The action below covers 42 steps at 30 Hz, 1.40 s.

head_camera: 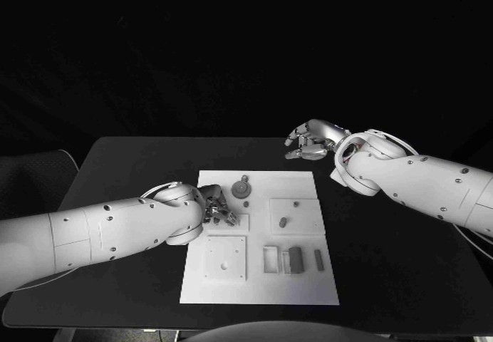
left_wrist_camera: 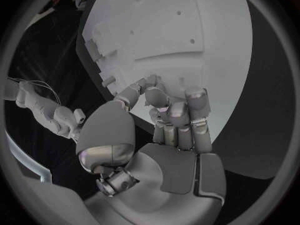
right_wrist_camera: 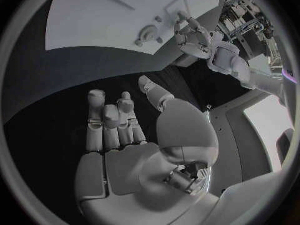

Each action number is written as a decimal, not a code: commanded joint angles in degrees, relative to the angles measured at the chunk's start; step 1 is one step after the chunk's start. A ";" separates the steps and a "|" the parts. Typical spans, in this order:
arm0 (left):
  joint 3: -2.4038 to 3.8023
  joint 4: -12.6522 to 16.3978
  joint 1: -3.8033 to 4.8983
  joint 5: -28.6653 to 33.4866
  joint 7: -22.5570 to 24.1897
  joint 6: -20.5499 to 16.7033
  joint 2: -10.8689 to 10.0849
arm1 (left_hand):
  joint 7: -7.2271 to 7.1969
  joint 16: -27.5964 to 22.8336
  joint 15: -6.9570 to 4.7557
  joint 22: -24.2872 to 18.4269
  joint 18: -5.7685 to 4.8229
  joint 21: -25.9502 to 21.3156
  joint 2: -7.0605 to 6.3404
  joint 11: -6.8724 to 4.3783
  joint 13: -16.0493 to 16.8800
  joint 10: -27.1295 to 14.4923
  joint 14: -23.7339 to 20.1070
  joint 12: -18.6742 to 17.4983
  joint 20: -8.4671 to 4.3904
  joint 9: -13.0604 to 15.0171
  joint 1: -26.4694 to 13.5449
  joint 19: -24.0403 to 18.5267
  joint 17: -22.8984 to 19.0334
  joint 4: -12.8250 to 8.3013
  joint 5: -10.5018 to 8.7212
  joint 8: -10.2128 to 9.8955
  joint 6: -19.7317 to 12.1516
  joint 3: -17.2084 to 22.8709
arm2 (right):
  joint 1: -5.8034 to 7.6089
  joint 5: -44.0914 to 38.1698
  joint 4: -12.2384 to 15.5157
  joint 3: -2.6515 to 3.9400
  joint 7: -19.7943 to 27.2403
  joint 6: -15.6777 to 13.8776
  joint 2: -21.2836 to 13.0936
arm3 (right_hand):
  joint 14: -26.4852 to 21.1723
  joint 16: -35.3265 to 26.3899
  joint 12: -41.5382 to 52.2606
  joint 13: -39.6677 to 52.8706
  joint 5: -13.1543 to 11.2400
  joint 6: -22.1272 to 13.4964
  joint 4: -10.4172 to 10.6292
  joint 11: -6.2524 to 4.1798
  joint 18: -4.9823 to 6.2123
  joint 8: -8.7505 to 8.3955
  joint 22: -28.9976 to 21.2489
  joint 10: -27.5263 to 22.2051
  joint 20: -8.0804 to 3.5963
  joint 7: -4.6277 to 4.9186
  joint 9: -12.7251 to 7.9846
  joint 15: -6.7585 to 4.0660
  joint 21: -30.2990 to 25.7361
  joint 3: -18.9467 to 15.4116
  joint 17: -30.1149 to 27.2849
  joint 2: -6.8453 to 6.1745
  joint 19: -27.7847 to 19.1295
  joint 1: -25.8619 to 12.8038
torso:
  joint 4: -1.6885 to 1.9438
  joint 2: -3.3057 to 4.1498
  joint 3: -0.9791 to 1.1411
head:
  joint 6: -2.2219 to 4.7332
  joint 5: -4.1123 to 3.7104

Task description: Assemble the parts on the task board

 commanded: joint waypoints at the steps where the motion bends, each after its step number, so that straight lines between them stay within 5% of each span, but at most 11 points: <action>1: 0.01 0.07 -0.03 1.04 0.51 -0.06 0.01 | -1.89 0.24 -0.66 1.09 0.98 0.28 3.08 -0.24 -0.11 -0.76 0.22 0.12 0.48 0.08 2.08 -0.13 0.05 -1.30 0.24 0.15 7.03 0.82 | -0.03 0.04 0.04 0.02 0.19 0.71 0.01 | 0.08 -0.24 0.40 -0.06 0.23 -0.01 0.29 -0.07 2.34 -0.25 0.45 -0.38 -0.41 0.39 -0.05 -0.21 -0.23 0.05 0.06 -0.10 0.00 -0.64 | -0.02 0.00 0.00 | 0.08 0.03; 21: 0.04 -0.30 0.01 0.82 -1.14 1.30 -0.63 | -1.92 0.31 -0.64 1.08 0.91 0.43 5.19 -0.26 -0.22 -0.60 0.50 0.29 0.71 0.02 1.10 0.01 0.04 -2.08 0.25 0.29 7.17 0.63 | -0.06 0.04 -0.03 0.02 0.08 0.86 -0.02 | 0.08 -0.24 0.46 -0.14 0.23 -0.01 0.31 -0.08 2.34 -0.24 0.45 -0.40 -0.42 0.39 -0.07 -0.21 -0.23 0.08 0.07 -0.10 -0.01 -0.62 | -0.03 0.00 0.05 | 0.23 0.00; 28: 0.04 -0.28 0.01 -0.35 -1.66 3.22 -0.42 | -2.00 0.45 -0.68 1.12 0.96 0.60 5.94 -0.31 -0.21 -0.59 0.61 0.54 0.79 0.05 0.52 0.08 0.08 -2.64 2.00 0.49 7.24 0.86 | -0.06 0.04 -0.02 0.02 0.02 0.93 -0.01 | 0.08 -0.24 0.48 -0.17 0.24 -0.02 0.30 -0.08 2.34 -0.24 0.46 -0.41 -0.43 0.39 -0.08 -0.21 -0.23 0.09 0.07 -0.11 -0.01 -0.60 | 0.01 0.01 0.03 | 0.12 0.00; 42: 0.03 -0.44 0.00 -1.06 -1.80 2.53 0.08 | -2.02 0.51 -0.70 1.08 0.95 0.69 6.81 -0.33 -0.24 -0.58 0.71 0.74 0.90 0.11 -0.40 0.15 0.06 -2.52 1.44 0.70 7.23 0.88 | -0.06 0.04 -0.04 0.02 0.02 0.97 0.04 | 0.08 -0.24 0.52 -0.22 0.24 -0.03 0.30 -0.07 2.34 -0.24 0.46 -0.43 -0.44 0.39 -0.09 -0.21 -0.24 0.10 0.08 -0.11 -0.02 -0.57 | -0.01 0.01 0.02 | 0.19 -0.02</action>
